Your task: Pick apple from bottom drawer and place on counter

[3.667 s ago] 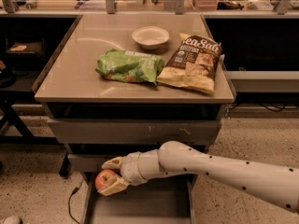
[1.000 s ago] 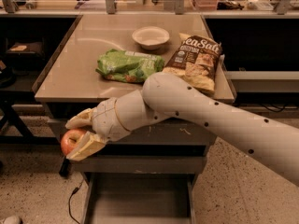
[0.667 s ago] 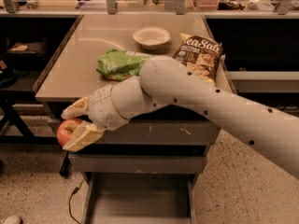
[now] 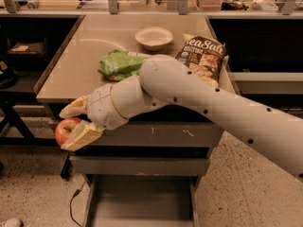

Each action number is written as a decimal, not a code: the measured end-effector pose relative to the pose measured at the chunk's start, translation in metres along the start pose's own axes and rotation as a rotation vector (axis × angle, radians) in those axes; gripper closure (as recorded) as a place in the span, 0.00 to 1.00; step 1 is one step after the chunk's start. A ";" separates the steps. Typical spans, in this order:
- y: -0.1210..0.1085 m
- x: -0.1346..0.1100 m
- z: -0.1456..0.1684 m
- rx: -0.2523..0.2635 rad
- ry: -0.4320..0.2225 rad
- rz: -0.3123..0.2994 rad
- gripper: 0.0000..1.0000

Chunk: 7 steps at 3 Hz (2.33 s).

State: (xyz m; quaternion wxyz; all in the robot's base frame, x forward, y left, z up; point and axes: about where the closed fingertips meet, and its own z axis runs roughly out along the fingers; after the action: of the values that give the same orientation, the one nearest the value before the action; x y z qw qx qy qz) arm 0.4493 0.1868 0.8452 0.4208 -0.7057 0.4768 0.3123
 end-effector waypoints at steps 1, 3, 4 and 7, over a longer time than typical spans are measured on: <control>-0.025 -0.004 0.002 -0.004 -0.027 -0.037 1.00; -0.109 -0.046 -0.016 -0.049 0.002 -0.123 1.00; -0.108 -0.046 -0.016 -0.050 0.002 -0.123 1.00; -0.162 -0.065 -0.031 -0.070 0.027 -0.199 1.00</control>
Offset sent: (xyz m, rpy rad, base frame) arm 0.0872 0.0185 0.0607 0.0427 -0.0809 0.0790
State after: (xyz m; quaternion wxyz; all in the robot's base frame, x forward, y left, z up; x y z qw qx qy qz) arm 0.5794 0.2166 0.9620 0.4182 -0.7681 0.3989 0.2759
